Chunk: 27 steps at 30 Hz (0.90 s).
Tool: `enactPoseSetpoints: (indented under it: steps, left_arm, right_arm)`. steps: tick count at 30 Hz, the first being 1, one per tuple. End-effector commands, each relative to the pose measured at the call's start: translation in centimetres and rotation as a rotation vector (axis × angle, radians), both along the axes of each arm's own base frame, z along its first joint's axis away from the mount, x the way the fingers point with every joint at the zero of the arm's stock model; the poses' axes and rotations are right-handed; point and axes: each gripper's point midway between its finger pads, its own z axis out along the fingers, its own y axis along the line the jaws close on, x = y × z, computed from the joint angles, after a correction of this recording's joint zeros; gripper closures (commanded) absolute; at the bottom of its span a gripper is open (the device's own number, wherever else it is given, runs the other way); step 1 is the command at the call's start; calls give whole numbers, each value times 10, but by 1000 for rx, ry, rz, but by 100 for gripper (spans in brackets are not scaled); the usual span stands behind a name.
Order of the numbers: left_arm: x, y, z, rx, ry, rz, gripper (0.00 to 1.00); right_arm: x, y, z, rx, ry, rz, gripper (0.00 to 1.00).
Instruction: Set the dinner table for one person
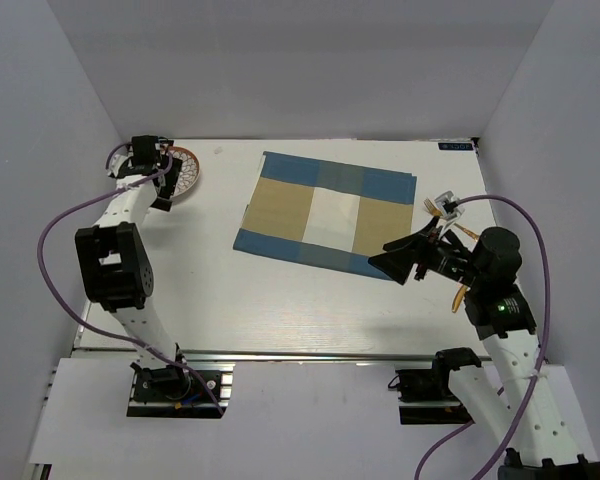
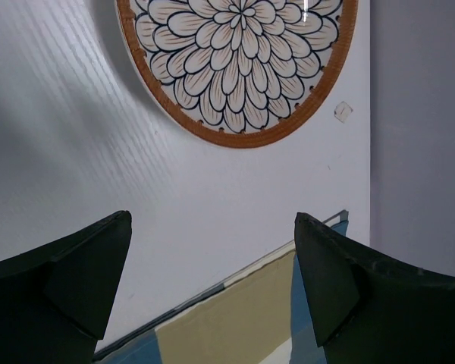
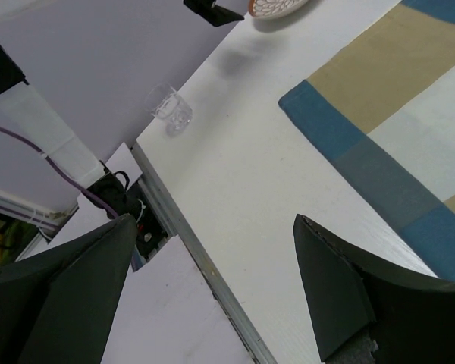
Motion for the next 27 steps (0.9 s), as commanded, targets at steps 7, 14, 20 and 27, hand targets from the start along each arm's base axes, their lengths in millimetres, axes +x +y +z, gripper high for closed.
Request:
enactPoseSetpoints:
  steps: [7,14,20,27]
  left_arm:
    - [30,21,-42,-130,-70,67,2]
    - [50,43,-61,-116,-81,100,2]
    - [57,53,-89,-111,-30,123,18]
    - [53,50,-111,-196,33,132,100]
  right_arm:
    - [11,11,-13,19,-28,94,11]
    - [19,14,-29,18,-1,106,11]
    - [28,17,-32,14,21,105,11]
    - [33,14,-25,13,14,66,11]
